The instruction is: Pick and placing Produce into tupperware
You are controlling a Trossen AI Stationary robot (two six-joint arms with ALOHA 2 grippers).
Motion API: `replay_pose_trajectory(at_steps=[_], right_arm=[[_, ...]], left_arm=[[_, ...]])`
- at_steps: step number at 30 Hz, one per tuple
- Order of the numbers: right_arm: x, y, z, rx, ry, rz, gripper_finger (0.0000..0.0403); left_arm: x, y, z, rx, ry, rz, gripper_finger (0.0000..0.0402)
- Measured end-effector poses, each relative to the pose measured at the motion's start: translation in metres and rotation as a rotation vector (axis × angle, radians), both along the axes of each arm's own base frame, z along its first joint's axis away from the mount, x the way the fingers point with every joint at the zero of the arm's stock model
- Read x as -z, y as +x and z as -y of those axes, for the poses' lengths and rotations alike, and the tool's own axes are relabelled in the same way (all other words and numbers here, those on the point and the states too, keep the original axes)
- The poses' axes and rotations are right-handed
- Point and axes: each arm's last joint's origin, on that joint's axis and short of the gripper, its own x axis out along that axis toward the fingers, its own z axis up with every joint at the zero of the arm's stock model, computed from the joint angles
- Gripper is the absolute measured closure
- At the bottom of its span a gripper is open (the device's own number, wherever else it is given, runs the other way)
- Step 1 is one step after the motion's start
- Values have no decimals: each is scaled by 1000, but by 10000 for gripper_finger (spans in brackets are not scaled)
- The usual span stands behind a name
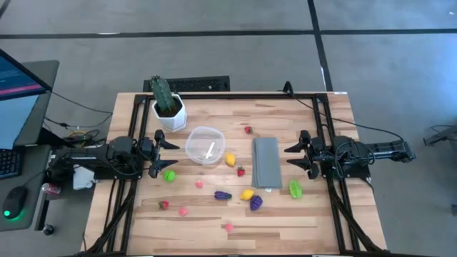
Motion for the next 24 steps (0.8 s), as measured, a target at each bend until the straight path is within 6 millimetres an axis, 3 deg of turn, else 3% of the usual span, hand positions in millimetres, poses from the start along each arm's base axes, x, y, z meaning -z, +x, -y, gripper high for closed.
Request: replay_pose_trajectory(at_steps=[10, 16, 24], right_arm=[[0, 0, 1, 17, -11, 2, 164], [-1, 0, 1, 21, 237, -13, 164], [-9, 0, 2, 29, 463, 55, 164]], left_arm=[[0, 0, 0, 0, 0, 0, 145], [-2, 0, -1, -28, -6, 20, 145], [-9, -1, -2, -32, -346, 90, 145]])
